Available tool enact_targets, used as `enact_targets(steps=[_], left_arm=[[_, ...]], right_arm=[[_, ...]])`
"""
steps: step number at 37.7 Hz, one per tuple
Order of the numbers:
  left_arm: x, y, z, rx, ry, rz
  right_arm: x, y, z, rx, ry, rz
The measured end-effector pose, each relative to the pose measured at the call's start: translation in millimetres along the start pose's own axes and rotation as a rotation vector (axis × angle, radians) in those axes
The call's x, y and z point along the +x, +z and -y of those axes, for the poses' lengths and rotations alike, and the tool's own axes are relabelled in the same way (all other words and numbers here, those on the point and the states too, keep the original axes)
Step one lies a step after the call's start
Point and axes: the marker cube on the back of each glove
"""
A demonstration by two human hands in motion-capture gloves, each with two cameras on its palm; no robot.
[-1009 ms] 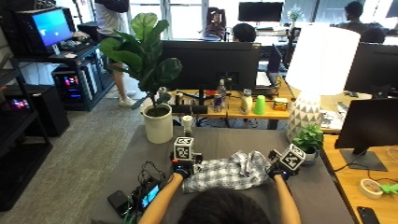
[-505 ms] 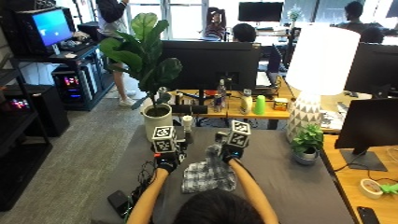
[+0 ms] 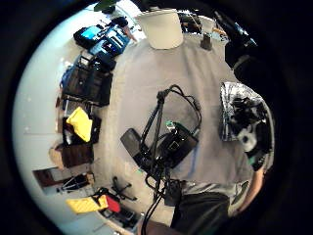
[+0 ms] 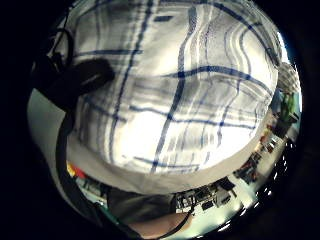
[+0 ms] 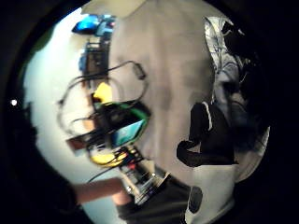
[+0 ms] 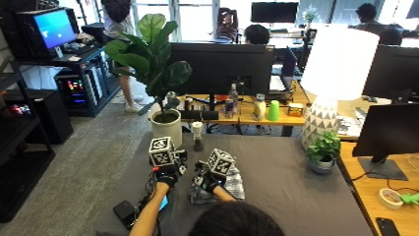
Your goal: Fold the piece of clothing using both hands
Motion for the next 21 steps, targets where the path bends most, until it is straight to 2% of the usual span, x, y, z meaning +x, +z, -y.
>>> enact_targets(steps=[3,9,12,16,19,21], left_arm=[[-4.7,4.6,-2.1,-0.018,-0.001,0.0],[-12.8,10.4,-8.4,-0.05,-0.01,0.021],[-17.3,12.1,-9.4,-0.057,-0.023,0.034],[-18.7,10.5,-10.5,-0.056,-0.029,0.035],[-16.4,8.4,-9.4,-0.043,-0.023,0.023],[-15.3,8.3,-8.0,-0.04,-0.018,0.017]], right_arm=[[10.1,-33.6,-6.7,0.072,-0.029,0.075],[57.8,-89.5,1.1,0.22,-0.104,0.057],[72.2,-117.8,-19.7,0.23,-0.168,0.084],[112.3,-145.8,-42.1,0.149,0.005,0.011],[148.8,-159.4,-30.3,0.22,0.064,-0.029],[157.9,-165.8,-35.4,0.225,0.071,-0.018]])
